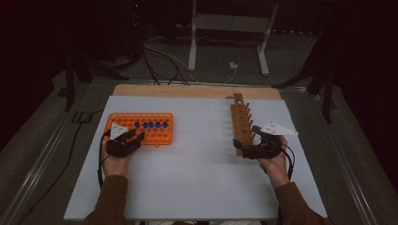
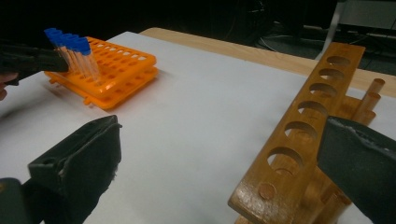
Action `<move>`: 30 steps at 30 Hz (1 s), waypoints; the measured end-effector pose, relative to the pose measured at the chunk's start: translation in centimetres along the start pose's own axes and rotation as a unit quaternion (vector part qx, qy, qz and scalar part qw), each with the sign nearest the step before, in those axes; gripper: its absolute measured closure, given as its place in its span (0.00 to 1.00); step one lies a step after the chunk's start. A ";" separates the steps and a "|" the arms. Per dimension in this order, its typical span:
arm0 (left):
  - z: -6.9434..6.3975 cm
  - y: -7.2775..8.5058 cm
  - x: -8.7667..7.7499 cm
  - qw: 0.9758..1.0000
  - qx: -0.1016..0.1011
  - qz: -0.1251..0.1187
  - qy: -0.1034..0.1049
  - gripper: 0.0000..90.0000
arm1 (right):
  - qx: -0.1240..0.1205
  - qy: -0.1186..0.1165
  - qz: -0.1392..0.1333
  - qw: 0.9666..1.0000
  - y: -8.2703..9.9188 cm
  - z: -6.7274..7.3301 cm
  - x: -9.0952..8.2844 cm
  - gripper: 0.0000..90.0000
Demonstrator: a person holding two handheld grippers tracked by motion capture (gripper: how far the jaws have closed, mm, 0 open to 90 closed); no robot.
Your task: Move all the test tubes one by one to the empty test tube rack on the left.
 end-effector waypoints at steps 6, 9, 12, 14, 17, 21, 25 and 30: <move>0.3 -0.4 -1.9 0.999 -0.022 -0.024 0.013 0.56 | 0.005 0.002 -0.006 1.000 0.4 -0.3 -0.7 0.00; 0.3 -1.1 -3.3 0.998 -0.024 -0.048 0.019 0.49 | 0.008 0.003 -0.012 1.000 0.6 -0.5 -1.1 0.00; 0.0 -1.7 -4.9 0.997 -0.028 -0.071 0.026 0.42 | 0.013 0.004 -0.020 1.000 0.8 -0.7 -1.4 0.00; -0.2 -1.9 -5.9 0.995 -0.035 -0.088 0.030 0.38 | 0.014 0.005 -0.024 1.000 0.9 -0.8 -1.7 0.00; -0.4 -1.8 -7.0 0.994 -0.033 -0.099 0.023 0.29 | 0.015 0.007 -0.031 0.999 1.2 -1.1 -2.1 0.00; -0.4 -1.6 -8.1 0.994 -0.031 -0.106 0.011 0.19 | 0.013 0.010 -0.038 0.999 1.6 -1.3 -2.8 0.00; -0.5 -1.3 -8.6 0.994 -0.019 -0.105 0.003 0.11 | 0.016 0.013 -0.044 0.999 2.2 -1.4 -3.5 0.00; -1.1 -1.2 -9.3 0.994 -0.006 -0.110 0.003 0.02 | 0.028 0.016 -0.053 0.998 3.0 -1.6 -4.2 0.00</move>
Point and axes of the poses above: each handheld gripper's, and its own axes: x roughly forward along the jaws, y roughly out of its underside, z roughly to its left, the point moved 7 cm from there along x, roughly forward along the jaws
